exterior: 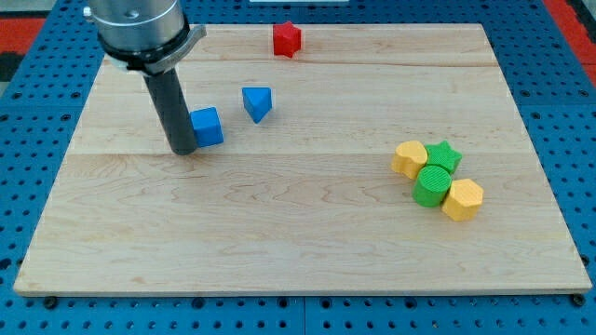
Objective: Slide the red circle closer to the blue triangle
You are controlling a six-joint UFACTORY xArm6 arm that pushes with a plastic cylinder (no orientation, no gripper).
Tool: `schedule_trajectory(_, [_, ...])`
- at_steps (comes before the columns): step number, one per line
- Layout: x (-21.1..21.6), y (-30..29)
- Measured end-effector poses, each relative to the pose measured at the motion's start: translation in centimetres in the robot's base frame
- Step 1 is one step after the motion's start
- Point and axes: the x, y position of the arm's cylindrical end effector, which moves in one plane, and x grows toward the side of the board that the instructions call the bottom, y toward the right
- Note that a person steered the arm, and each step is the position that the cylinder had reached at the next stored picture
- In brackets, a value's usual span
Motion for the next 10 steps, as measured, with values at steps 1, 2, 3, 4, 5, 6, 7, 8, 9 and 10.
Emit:
schedule_trajectory(1, [-4.2, -2.1])
schedule_trajectory(2, [-6.3, -5.2])
schedule_trajectory(3, [-5.7, -9.3])
schedule_trajectory(4, [-7.6, -9.8])
schedule_trajectory(5, [-9.5, -7.1])
schedule_trajectory(6, [-11.4, -2.4])
schedule_trajectory(7, [-12.6, 1.8])
schedule_trajectory(8, [-12.6, 7.5])
schedule_trajectory(9, [-12.5, 6.0])
schedule_trajectory(10, [-11.2, 5.0])
